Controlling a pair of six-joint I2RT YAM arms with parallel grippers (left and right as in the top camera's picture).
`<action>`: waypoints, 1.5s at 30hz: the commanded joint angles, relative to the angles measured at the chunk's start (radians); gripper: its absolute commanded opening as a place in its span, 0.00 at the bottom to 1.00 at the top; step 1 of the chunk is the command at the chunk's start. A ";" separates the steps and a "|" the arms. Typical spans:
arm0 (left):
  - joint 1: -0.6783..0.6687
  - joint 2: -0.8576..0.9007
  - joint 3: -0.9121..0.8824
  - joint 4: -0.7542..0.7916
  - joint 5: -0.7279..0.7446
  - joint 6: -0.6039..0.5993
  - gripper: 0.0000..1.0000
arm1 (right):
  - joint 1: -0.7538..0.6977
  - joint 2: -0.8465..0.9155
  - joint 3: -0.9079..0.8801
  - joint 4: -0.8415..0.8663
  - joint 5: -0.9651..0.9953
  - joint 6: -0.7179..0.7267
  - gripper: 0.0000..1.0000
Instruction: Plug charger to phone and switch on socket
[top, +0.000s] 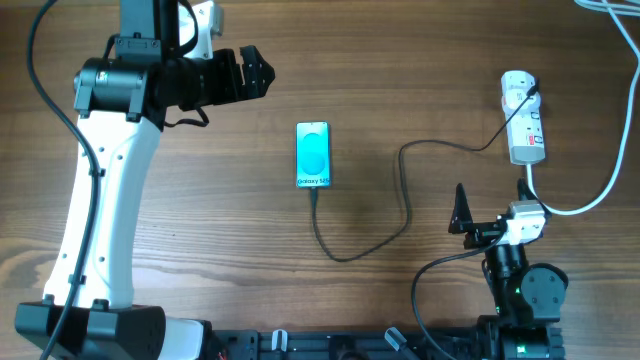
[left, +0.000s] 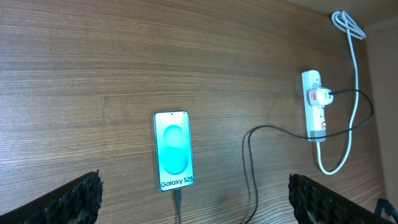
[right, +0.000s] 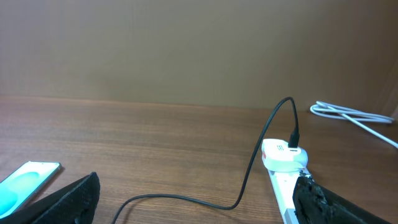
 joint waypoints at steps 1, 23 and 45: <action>0.005 0.006 -0.002 -0.001 -0.011 0.009 1.00 | 0.005 -0.013 -0.001 0.001 0.013 -0.013 1.00; 0.002 0.007 -0.002 -0.240 -0.216 0.009 1.00 | 0.005 -0.013 -0.001 0.001 0.013 -0.013 1.00; -0.011 -0.468 -0.672 0.420 -0.216 0.036 1.00 | 0.005 -0.013 -0.001 0.001 0.013 -0.013 1.00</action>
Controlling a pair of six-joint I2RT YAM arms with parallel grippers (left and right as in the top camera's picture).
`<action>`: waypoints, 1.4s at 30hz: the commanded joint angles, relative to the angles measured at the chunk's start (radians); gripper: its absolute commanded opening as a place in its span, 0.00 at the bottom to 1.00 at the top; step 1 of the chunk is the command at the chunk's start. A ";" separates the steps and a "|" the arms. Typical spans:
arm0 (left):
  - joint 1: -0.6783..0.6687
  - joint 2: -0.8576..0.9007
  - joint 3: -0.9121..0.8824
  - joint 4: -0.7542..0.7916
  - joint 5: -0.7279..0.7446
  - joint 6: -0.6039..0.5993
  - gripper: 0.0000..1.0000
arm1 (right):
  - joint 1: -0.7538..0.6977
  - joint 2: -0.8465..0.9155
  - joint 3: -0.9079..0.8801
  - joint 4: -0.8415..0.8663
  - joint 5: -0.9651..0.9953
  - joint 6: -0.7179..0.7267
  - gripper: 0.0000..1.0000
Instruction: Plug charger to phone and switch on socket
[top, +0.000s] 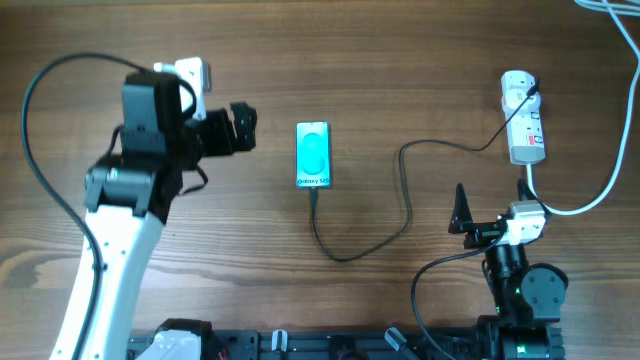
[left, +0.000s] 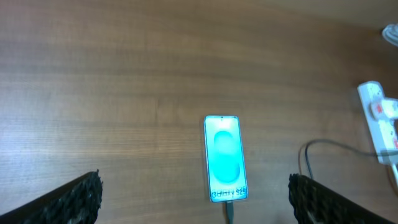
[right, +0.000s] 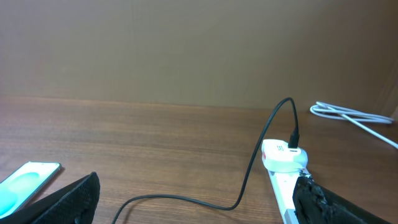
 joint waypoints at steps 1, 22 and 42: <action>-0.003 -0.132 -0.166 0.105 -0.005 0.026 1.00 | 0.005 -0.012 -0.001 0.001 0.013 -0.013 1.00; 0.063 -0.836 -0.718 0.357 0.099 0.225 1.00 | 0.005 -0.012 -0.001 0.001 0.013 -0.013 1.00; 0.109 -1.174 -1.014 0.563 0.021 0.082 1.00 | 0.005 -0.012 -0.001 0.001 0.013 -0.013 1.00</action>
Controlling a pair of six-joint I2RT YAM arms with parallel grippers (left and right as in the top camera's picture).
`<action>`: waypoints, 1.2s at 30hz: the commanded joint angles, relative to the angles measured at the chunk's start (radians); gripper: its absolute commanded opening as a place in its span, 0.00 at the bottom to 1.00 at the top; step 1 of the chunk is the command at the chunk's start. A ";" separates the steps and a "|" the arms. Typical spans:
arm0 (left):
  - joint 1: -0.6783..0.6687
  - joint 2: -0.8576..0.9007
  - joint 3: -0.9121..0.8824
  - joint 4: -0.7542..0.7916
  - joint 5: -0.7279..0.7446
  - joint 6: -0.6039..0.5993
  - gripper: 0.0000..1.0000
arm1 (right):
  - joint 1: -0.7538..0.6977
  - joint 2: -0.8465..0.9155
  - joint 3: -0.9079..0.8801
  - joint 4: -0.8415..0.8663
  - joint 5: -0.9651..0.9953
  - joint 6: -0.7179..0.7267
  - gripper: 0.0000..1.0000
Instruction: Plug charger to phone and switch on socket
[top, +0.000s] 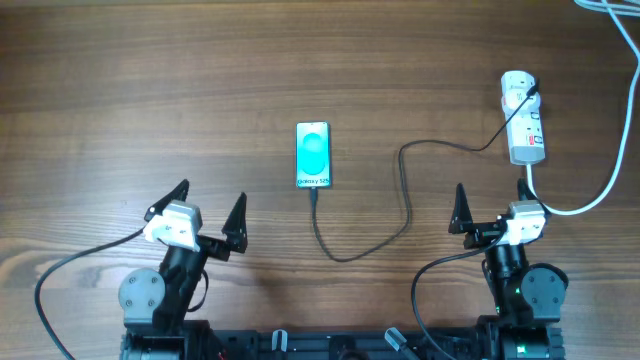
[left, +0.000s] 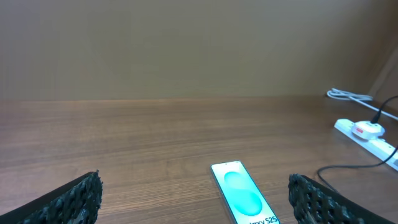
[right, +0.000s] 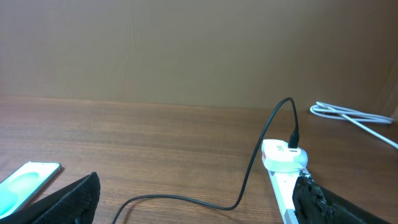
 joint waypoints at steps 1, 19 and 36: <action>0.006 -0.060 -0.047 0.008 -0.090 -0.092 1.00 | 0.005 -0.012 -0.001 0.001 0.013 -0.013 1.00; 0.006 -0.098 -0.179 0.201 -0.123 -0.112 1.00 | 0.005 -0.012 -0.001 0.001 0.013 -0.013 1.00; 0.048 -0.098 -0.179 0.071 -0.208 0.004 1.00 | 0.005 -0.012 -0.001 0.001 0.013 -0.013 1.00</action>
